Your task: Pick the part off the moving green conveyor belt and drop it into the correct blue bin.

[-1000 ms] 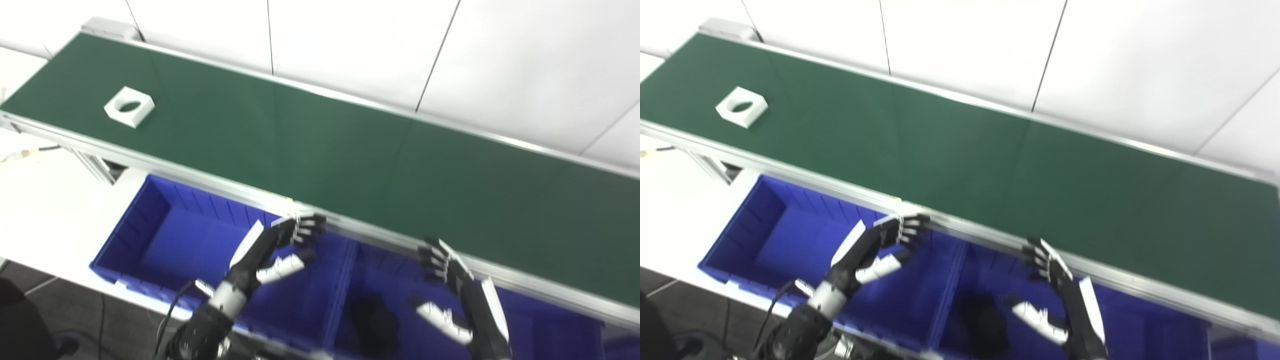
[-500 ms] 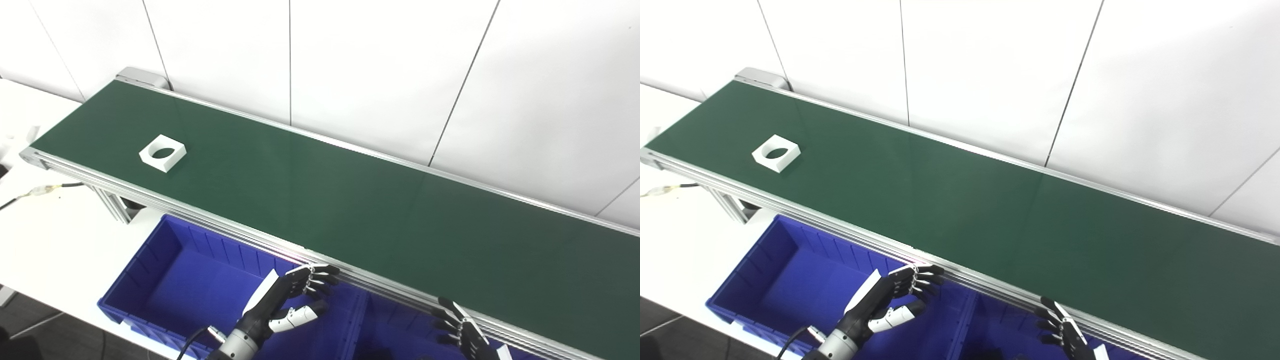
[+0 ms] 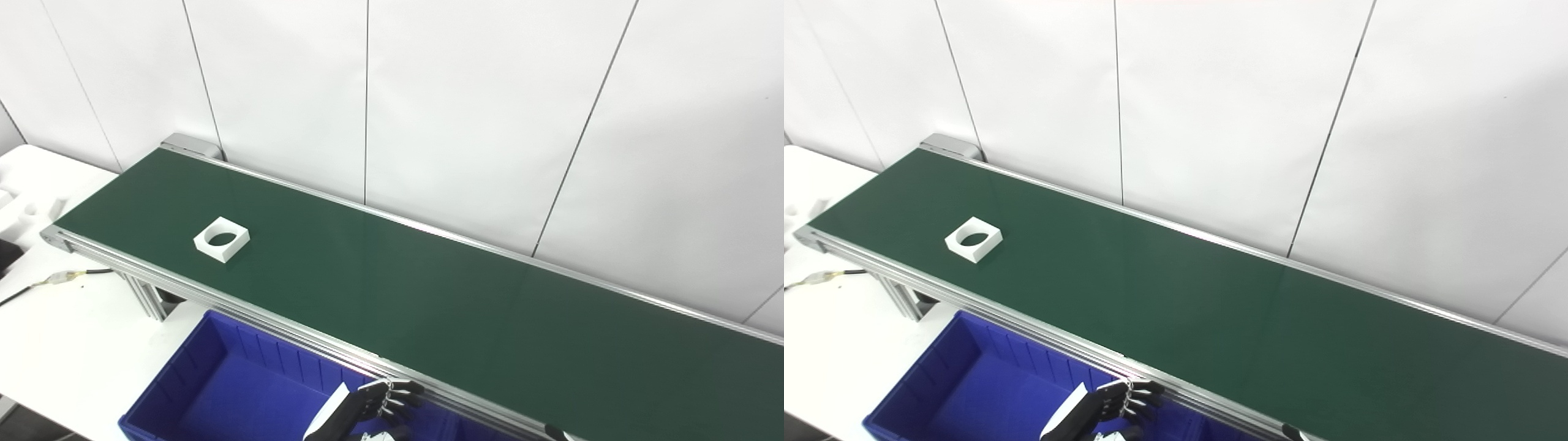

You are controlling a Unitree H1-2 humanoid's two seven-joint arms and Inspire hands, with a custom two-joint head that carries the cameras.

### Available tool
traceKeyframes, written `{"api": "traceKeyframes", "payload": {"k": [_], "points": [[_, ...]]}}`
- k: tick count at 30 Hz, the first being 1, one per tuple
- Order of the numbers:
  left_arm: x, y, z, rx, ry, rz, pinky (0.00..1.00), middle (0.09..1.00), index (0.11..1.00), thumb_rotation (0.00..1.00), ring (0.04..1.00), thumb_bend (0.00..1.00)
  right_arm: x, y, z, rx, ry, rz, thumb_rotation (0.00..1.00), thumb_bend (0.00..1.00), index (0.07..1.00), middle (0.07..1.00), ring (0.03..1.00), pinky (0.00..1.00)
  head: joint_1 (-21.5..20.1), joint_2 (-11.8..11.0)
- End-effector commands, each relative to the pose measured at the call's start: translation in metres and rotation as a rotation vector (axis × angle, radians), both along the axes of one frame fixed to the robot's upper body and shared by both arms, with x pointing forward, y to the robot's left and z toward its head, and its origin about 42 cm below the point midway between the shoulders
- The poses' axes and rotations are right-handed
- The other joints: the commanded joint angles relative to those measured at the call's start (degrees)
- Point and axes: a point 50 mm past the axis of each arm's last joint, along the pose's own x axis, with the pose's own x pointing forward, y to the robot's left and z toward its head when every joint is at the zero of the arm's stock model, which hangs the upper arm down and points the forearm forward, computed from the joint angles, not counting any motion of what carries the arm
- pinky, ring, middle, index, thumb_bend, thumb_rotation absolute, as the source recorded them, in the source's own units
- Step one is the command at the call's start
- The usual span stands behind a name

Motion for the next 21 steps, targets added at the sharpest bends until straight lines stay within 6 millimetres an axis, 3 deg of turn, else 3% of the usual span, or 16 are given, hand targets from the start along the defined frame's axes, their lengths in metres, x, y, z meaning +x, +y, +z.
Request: {"api": "traceKeyframes", "payload": {"k": [1,14,21], "points": [[0.007,-0.001,0.009,-0.012,-0.07,-0.002,0.55,0.707,0.753,0.71,0.633,0.79,0.007,0.002,0.011,0.028,-0.085,0.009,0.34,0.57,0.88,0.816,0.778,0.69,0.03,0.02],[0.013,0.001,0.013,-0.004,-0.09,0.006,0.54,0.707,0.756,0.7,0.63,0.8,0.012,-0.001,0.007,0.031,-0.083,0.004,0.42,0.6,0.883,0.82,0.778,0.69,0.27,-0.5],[0.025,0.007,0.042,-0.031,-0.175,0.014,0.53,0.703,0.749,0.63,0.621,0.76,0.015,-0.002,0.005,0.035,-0.075,-0.003,0.46,0.63,0.882,0.818,0.778,0.69,0.73,-0.92]]}}
